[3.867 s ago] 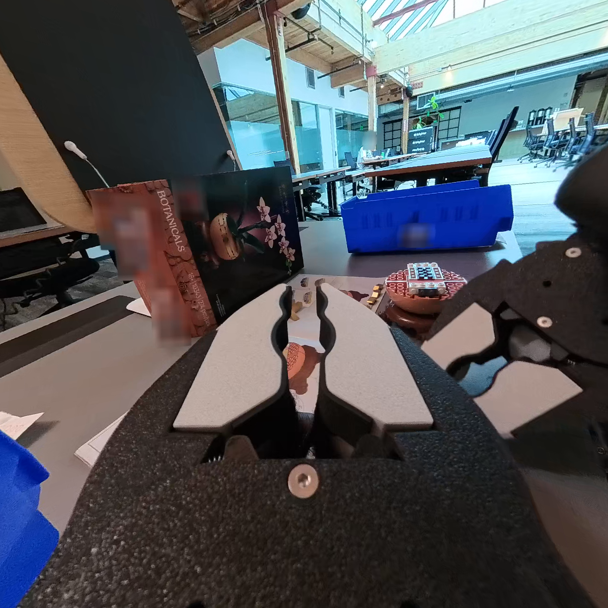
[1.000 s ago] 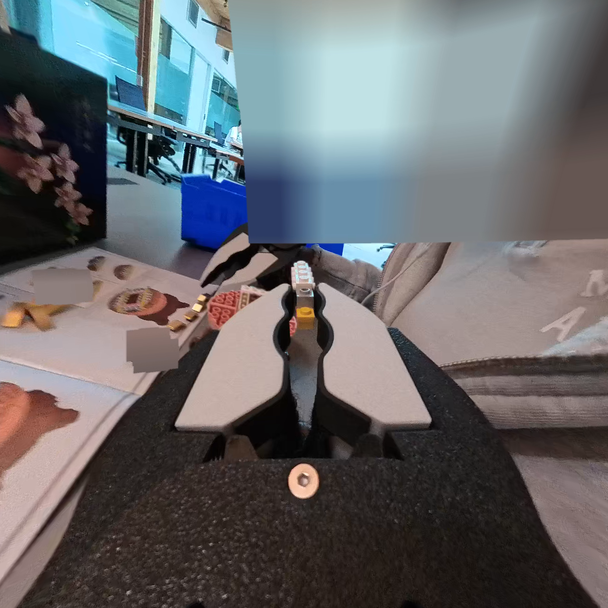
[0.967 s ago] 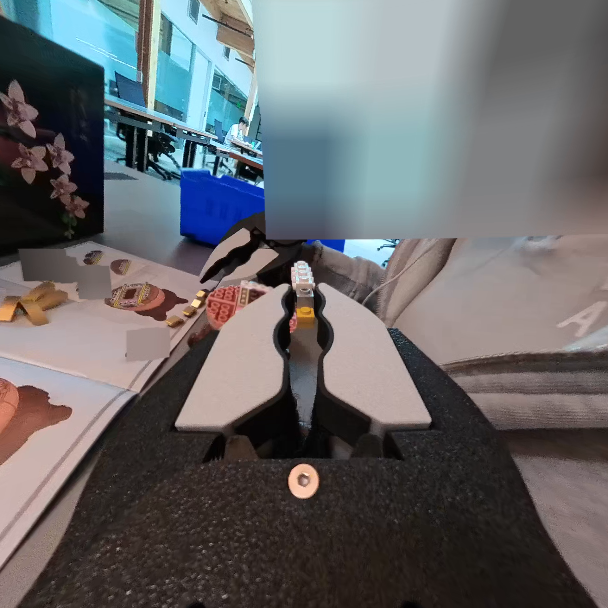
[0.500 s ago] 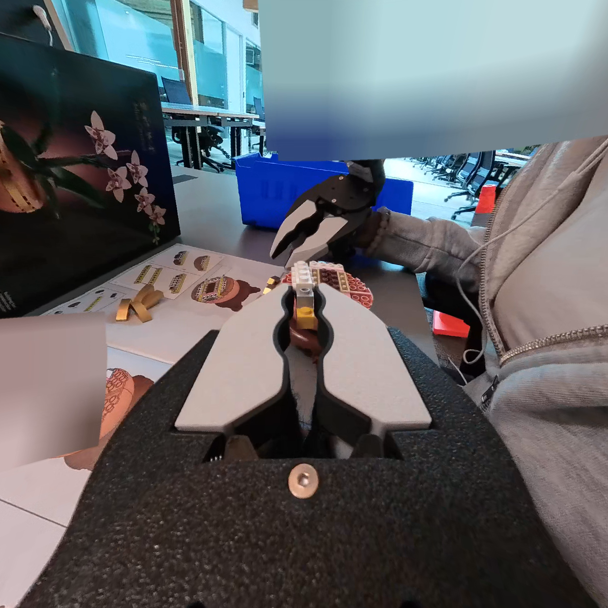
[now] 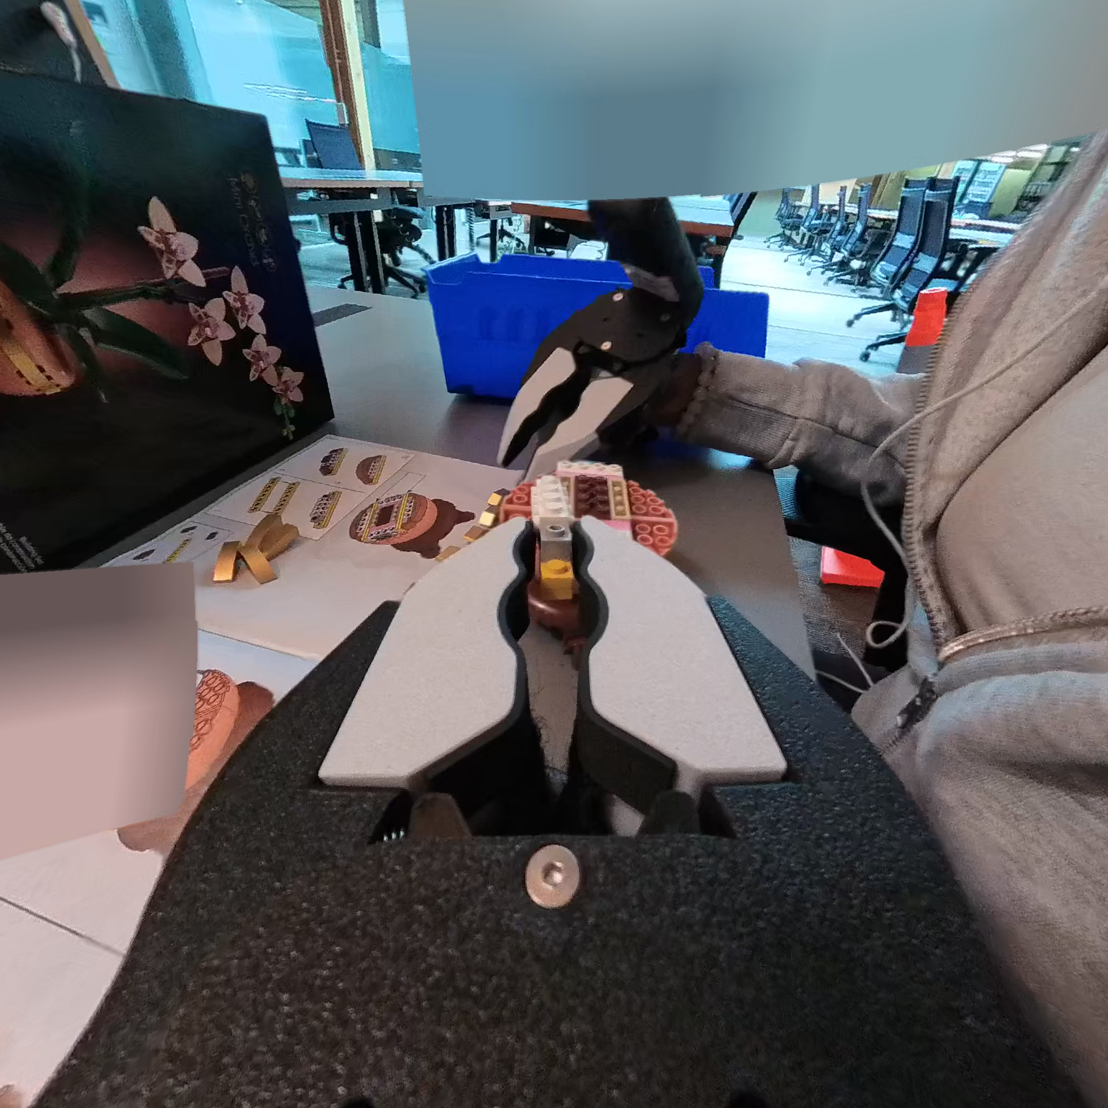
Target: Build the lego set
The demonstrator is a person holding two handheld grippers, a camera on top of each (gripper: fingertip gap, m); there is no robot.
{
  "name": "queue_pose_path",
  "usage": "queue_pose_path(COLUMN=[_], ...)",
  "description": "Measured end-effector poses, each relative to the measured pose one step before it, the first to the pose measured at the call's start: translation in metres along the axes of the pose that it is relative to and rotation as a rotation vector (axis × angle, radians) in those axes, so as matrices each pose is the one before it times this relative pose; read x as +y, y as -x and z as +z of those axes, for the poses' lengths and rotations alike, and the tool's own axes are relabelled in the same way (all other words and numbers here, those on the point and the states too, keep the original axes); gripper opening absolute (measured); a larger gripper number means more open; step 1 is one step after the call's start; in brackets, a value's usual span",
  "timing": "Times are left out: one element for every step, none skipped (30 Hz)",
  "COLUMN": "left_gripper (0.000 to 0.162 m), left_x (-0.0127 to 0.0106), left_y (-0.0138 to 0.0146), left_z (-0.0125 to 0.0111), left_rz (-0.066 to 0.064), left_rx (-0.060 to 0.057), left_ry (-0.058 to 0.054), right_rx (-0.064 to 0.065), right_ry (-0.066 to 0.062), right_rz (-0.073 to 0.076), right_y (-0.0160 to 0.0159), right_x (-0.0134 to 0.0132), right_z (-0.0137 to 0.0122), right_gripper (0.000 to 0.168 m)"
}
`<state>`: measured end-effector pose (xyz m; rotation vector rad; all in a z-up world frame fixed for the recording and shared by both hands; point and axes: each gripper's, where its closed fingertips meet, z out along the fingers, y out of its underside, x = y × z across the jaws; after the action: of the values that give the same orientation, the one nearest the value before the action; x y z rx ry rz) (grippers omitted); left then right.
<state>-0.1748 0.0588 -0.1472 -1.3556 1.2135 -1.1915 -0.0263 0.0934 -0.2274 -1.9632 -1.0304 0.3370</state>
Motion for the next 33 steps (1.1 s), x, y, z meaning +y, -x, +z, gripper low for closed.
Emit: queue_pose_path(left_gripper=[0.010, 0.010, 0.010, 0.011, 0.011, 0.011, 0.010, 0.011, 0.011, 0.011, 0.011, 0.011, 0.011, 0.011, 0.011, 0.010, 0.011, 0.011, 0.010, 0.010, 0.010, 0.011, 0.011, 0.011, 0.011, 0.011, 0.011, 0.011, 0.011, 0.011, 0.011, 0.011, 0.011], left_x=[-0.00172, -0.00155, -0.00125, -0.00058, 0.00030, 0.00128, 0.00234, 0.00245, 0.00108, -0.00108, -0.00168, -0.00159, -0.00189, -0.00195, -0.00197, -0.00187, -0.00136, -0.00100, -0.00059, -0.00027, 0.00007, 0.00033, 0.00035, 0.00041, 0.00019, 0.00001, -0.00014, -0.00031, -0.00049, -0.00072, -0.00094, -0.00073, -0.00057], left_y=[-0.00260, -0.00185, -0.00185, -0.00185, -0.00142, -0.00074, -0.00008, 0.00036, 0.00024, -0.00024, -0.00027, -0.00019, -0.00046, -0.00083, -0.00065, 0.00019, 0.00084, 0.00064, 0.00041, 0.00015, 0.00001, -0.00006, -0.00002, -0.00005, -0.00014, 0.00022, 0.00048, 0.00067, 0.00045, 0.00006, -0.00038, -0.00059, -0.00065], left_z=[0.00080, 0.00096, 0.00106, 0.00120, 0.00142, 0.00130, 0.00113, 0.00070, 0.00010, -0.00063, -0.00120, -0.00150, -0.00177, -0.00194, -0.00185, -0.00183, -0.00151, -0.00109, -0.00069, -0.00033, 0.00007, 0.00017, 0.00022, 0.00023, 0.00013, 0.00000, -0.00022, -0.00031, -0.00050, -0.00058, -0.00062, -0.00065, -0.00041], left_rz=[-0.0075, -0.0102, -0.0081, -0.0063, -0.0079, -0.0108, -0.0085, -0.0049, -0.0042, -0.0036, -0.0041, -0.0063, -0.0067, -0.0071, -0.0078, -0.0091, -0.0105, -0.0091, -0.0054, -0.0021, -0.0001, 0.0016, 0.0020, 0.0017, 0.0007, -0.0018, -0.0043, -0.0052, -0.0039, -0.0015, -0.0003, -0.0037, -0.0101], left_rx=[0.0046, 0.0036, 0.0066, 0.0090, 0.0087, 0.0057, 0.0018, -0.0010, 0.0003, 0.0039, 0.0053, 0.0053, 0.0072, 0.0104, 0.0101, 0.0044, 0.0004, 0.0011, 0.0012, 0.0008, 0.0000, -0.0008, -0.0010, -0.0008, 0.0000, -0.0003, -0.0013, -0.0016, -0.0008, 0.0011, 0.0024, 0.0030, 0.0037], left_ry=[-0.0003, -0.0016, -0.0022, -0.0031, -0.0036, -0.0010, 0.0033, 0.0038, -0.0012, -0.0094, -0.0141, -0.0154, -0.0175, -0.0181, -0.0183, -0.0175, -0.0137, -0.0095, -0.0065, -0.0027, 0.0005, 0.0019, 0.0028, 0.0025, 0.0011, -0.0001, -0.0015, -0.0031, -0.0047, -0.0061, -0.0067, -0.0049, -0.0029], right_rx=[-0.0120, -0.0074, 0.0018, 0.0074, -0.0026, -0.0105, -0.0099, -0.0045, -0.0056, -0.0093, -0.0015, 0.0001, 0.0036, 0.0118, 0.0074, -0.0050, -0.0066, -0.0022, -0.0037, -0.0020, 0.0015, -0.0005, -0.0050, -0.0044, -0.0047, -0.0130, -0.0161, -0.0145, -0.0167, -0.0126, -0.0076, -0.0045, -0.0045], right_ry=[0.0088, -0.0016, -0.0023, 0.0037, 0.0091, 0.0115, 0.0111, 0.0118, 0.0033, -0.0022, -0.0007, -0.0021, -0.0064, -0.0143, -0.0227, -0.0313, -0.0387, -0.0406, -0.0372, -0.0335, -0.0292, -0.0287, -0.0298, -0.0289, -0.0281, -0.0273, -0.0283, -0.0296, -0.0219, -0.0139, -0.0059, 0.0026, 0.0080], right_rz=[-0.0192, -0.0150, -0.0087, 0.0005, 0.0054, 0.0071, 0.0029, -0.0010, -0.0052, -0.0069, -0.0028, -0.0022, -0.0024, 0.0023, 0.0110, 0.0227, 0.0306, 0.0323, 0.0306, 0.0304, 0.0303, 0.0291, 0.0307, 0.0355, 0.0428, 0.0465, 0.0463, 0.0441, 0.0374, 0.0271, 0.0146, 0.0025, -0.0047], right_y=[0.00226, 0.00124, -0.00076, -0.00252, -0.00159, -0.00039, -0.00011, -0.00030, 0.00040, 0.00124, 0.00032, 0.00017, -0.00016, -0.00150, -0.00121, 0.00005, 0.00025, -0.00014, 0.00055, 0.00058, 0.00059, 0.00122, 0.00208, 0.00221, 0.00221, 0.00332, 0.00371, 0.00369, 0.00422, 0.00396, 0.00391, 0.00416, 0.00472], right_x=[-0.00002, -0.00166, -0.00170, -0.00033, 0.00064, 0.00115, 0.00123, 0.00133, 0.00040, -0.00025, 0.00002, -0.00016, -0.00058, -0.00159, -0.00252, -0.00412, -0.00556, -0.00622, -0.00618, -0.00582, -0.00539, -0.00522, -0.00523, -0.00508, -0.00486, -0.00453, -0.00447, -0.00431, -0.00309, -0.00221, -0.00111, -0.00010, 0.00042], right_z=[0.00230, 0.00219, 0.00199, 0.00194, 0.00173, 0.00155, 0.00134, 0.00119, 0.00058, -0.00017, -0.00015, -0.00023, -0.00060, -0.00137, -0.00197, -0.00265, -0.00328, -0.00354, -0.00370, -0.00356, -0.00338, -0.00304, -0.00263, -0.00213, -0.00193, -0.00147, -0.00130, -0.00114, -0.00091, -0.00078, -0.00041, 0.00001, 0.00061], right_gripper=[0.017, 0.017, 0.016, 0.015, 0.013, 0.012, 0.011, 0.009, 0.008, 0.008, 0.008, 0.008, 0.007, 0.007, 0.007, 0.007, 0.008, 0.007, 0.007, 0.007, 0.007, 0.007, 0.007, 0.007, 0.007, 0.007, 0.007, 0.007, 0.007, 0.007, 0.007, 0.007, 0.007])
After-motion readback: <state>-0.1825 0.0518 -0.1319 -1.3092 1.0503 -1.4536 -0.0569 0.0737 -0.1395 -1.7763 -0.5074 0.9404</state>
